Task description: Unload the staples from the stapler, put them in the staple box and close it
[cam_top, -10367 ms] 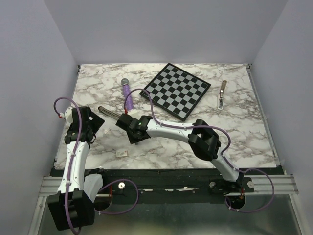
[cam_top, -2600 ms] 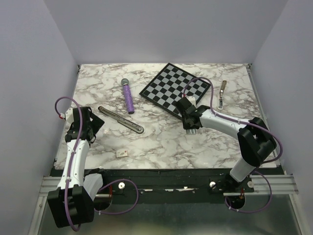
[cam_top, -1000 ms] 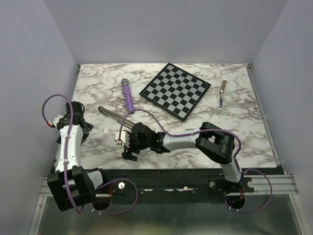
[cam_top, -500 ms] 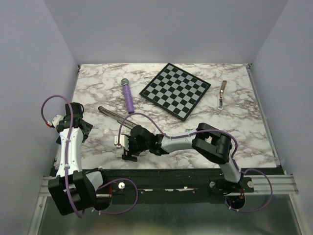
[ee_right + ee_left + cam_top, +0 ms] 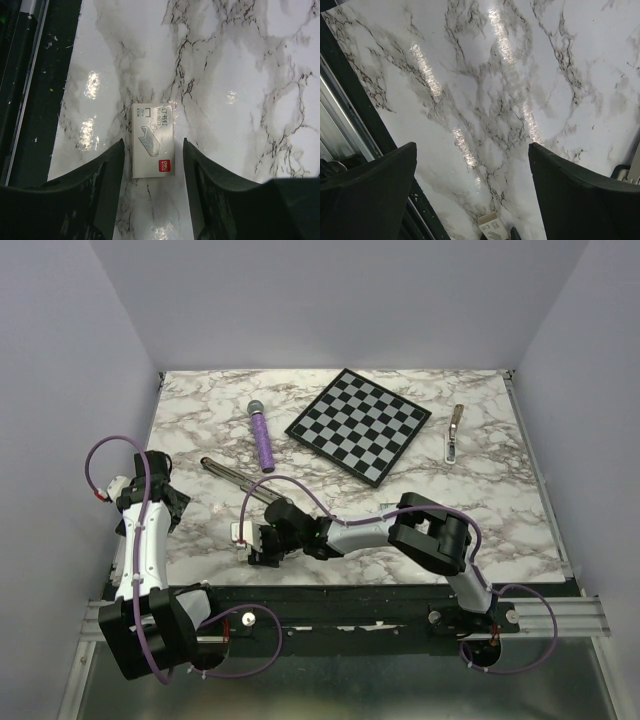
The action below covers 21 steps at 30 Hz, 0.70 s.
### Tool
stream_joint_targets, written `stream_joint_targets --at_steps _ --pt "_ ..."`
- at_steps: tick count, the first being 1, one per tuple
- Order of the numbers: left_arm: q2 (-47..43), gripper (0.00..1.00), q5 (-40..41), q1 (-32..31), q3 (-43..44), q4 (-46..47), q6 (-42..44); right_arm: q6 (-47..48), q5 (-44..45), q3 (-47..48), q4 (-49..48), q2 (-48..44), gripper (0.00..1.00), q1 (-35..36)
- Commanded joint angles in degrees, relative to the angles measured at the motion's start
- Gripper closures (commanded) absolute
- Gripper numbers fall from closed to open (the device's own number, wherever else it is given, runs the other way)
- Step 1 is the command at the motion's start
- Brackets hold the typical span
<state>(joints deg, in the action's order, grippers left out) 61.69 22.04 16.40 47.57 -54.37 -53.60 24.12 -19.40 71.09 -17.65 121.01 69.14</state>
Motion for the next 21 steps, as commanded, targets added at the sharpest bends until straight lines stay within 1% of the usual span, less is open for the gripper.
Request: stream_joint_targets --at_steps 1,8,16,21 --pt "0.7 0.02 1.2 0.4 0.2 0.7 -0.3 2.6 -0.8 -2.2 1.5 0.3 0.43 0.6" --pt "0.6 0.03 1.6 0.4 0.1 0.7 -0.3 3.5 0.6 -4.1 1.3 -1.4 0.46 0.6" --pt "1.3 0.03 1.0 0.4 -0.3 1.1 -0.4 4.9 2.0 -6.0 1.2 -3.4 0.55 0.6" --pt "1.4 0.04 0.6 0.4 -0.5 1.3 -0.7 4.8 2.8 -6.0 1.3 -3.9 0.59 0.6"
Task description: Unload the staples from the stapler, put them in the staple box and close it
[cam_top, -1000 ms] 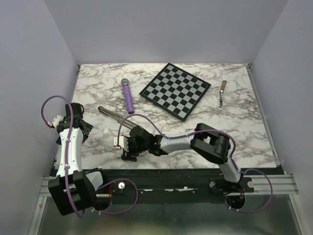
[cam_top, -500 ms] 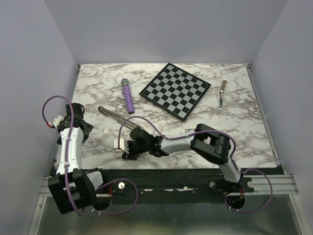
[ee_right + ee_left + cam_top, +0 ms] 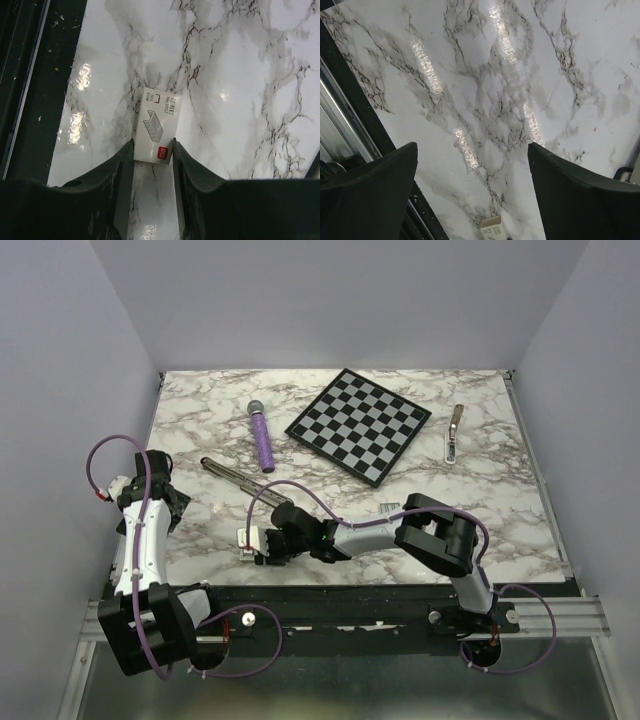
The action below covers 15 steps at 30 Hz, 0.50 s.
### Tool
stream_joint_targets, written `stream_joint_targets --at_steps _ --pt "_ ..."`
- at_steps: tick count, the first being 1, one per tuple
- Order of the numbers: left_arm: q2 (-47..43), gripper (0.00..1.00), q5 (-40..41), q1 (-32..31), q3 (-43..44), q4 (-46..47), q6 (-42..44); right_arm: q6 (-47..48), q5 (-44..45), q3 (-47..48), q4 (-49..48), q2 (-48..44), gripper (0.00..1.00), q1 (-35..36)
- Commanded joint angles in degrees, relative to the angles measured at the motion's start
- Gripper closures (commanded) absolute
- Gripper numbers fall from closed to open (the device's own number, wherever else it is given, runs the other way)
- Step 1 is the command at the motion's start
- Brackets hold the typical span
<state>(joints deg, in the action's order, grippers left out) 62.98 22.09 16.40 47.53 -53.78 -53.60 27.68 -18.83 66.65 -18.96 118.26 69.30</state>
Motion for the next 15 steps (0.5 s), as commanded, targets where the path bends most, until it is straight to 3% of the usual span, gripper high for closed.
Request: stream_joint_targets --at_steps 1,11,15 --pt "0.1 0.04 0.6 0.5 -0.6 0.7 -0.7 1.1 3.2 -1.9 2.6 -1.6 0.59 0.4" --pt "0.0 0.04 -0.4 0.4 -0.8 2.3 1.3 0.9 5.0 -11.1 3.0 -12.1 0.59 -5.0" --pt "0.2 0.04 -1.3 0.3 -1.2 2.6 1.5 2.5 3.7 -13.8 7.4 -16.2 0.58 -8.1"
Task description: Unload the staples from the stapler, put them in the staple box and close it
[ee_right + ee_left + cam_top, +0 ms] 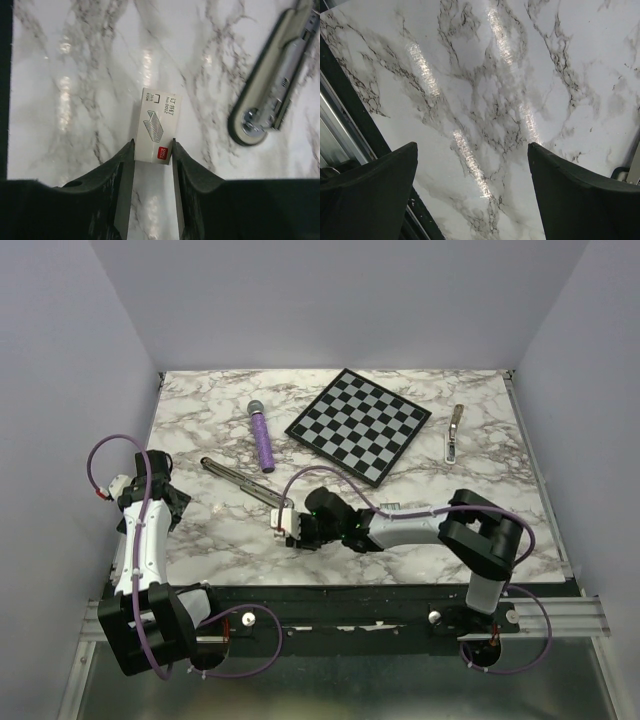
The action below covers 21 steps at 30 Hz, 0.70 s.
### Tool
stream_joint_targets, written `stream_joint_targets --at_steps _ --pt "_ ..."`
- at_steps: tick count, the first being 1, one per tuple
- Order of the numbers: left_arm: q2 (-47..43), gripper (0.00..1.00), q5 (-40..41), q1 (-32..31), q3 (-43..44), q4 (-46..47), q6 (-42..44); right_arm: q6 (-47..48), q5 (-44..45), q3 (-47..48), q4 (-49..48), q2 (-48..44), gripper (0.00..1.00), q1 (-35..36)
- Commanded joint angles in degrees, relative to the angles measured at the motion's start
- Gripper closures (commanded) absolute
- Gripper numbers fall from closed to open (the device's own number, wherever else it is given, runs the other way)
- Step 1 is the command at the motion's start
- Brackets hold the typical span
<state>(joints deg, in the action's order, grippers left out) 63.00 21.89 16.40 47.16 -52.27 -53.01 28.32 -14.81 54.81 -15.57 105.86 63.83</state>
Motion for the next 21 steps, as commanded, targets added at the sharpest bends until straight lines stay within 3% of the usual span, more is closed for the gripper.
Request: stream_joint_targets --at_steps 1,5,9,12,15,17,19,21 --pt "0.2 0.04 -1.3 0.3 -0.8 1.2 1.2 2.4 -0.3 -2.6 4.8 -5.0 0.58 -4.0" --pt "-0.2 0.04 -1.6 0.3 -1.2 2.0 1.9 4.6 0.0 -2.9 8.5 -6.5 0.53 -5.9" --pt "-0.2 0.04 -2.7 0.0 -1.4 2.4 2.9 4.3 0.0 -1.7 11.9 -6.7 0.4 -6.6" --pt "-0.8 0.04 -5.9 -1.0 -2.2 4.5 6.7 2.0 1.4 -1.9 11.8 -8.8 0.39 -7.1" --pt "-3.0 0.05 -14.2 -4.6 -4.2 10.1 11.1 -6.3 4.0 -1.5 11.3 -12.9 0.43 -8.7" --pt "-4.7 0.06 -20.9 -8.9 -5.6 15.5 13.2 -19.5 8.5 -0.8 11.2 -14.7 0.44 -11.7" --pt "-7.9 0.07 -24.0 -12.0 -7.4 20.4 14.1 -31.5 7.3 1.4 14.8 -16.3 0.46 -15.4" --pt "-10.5 0.08 -26.9 -16.2 -9.5 23.3 13.3 -36.0 6.3 2.0 15.4 -16.6 0.45 -15.8"
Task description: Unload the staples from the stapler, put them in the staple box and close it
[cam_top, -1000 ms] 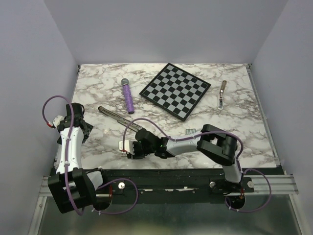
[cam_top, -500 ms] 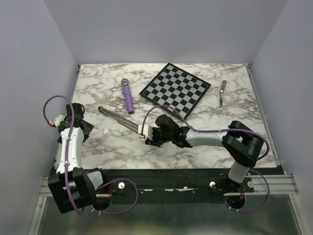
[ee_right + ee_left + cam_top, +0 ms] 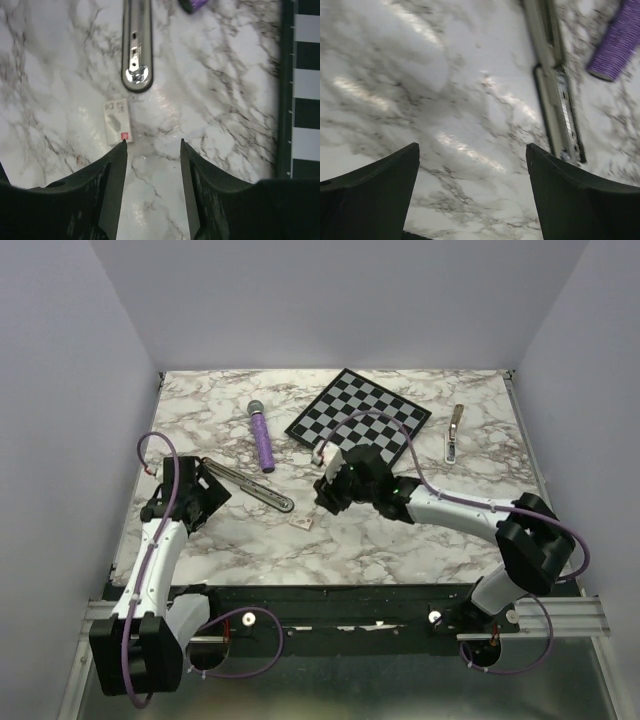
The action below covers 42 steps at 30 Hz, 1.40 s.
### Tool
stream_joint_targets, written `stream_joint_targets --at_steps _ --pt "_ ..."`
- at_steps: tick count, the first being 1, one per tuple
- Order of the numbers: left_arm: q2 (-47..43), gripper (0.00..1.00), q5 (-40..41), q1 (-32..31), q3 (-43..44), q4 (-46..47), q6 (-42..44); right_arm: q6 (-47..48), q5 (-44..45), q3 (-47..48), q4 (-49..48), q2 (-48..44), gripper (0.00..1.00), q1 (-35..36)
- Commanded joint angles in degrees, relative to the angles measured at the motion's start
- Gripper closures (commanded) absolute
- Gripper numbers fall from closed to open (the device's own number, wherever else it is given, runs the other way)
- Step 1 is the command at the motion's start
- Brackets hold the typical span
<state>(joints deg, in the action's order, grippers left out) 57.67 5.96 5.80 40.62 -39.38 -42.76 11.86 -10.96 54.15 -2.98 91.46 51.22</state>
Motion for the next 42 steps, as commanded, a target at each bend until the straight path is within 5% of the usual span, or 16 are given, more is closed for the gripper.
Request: stream_joint_targets --at_steps 1,9,19,42 --pt "-5.6 0.09 -12.9 -5.6 -3.6 13.4 2.2 -22.3 1.8 3.2 2.8 -1.7 0.45 -3.3" --pt "-3.1 0.16 -21.9 -10.9 -8.2 20.6 0.1 -30.4 -3.9 11.1 5.1 9.4 0.55 -4.4" --pt "-4.8 0.18 -22.3 -11.2 -12.1 22.6 -1.7 -22.8 -18.1 14.5 2.3 19.7 0.46 -4.5" --pt "-6.0 0.18 -20.6 -11.2 -10.9 21.0 -1.2 -17.8 -27.6 16.0 1.1 25.4 0.44 -3.0"
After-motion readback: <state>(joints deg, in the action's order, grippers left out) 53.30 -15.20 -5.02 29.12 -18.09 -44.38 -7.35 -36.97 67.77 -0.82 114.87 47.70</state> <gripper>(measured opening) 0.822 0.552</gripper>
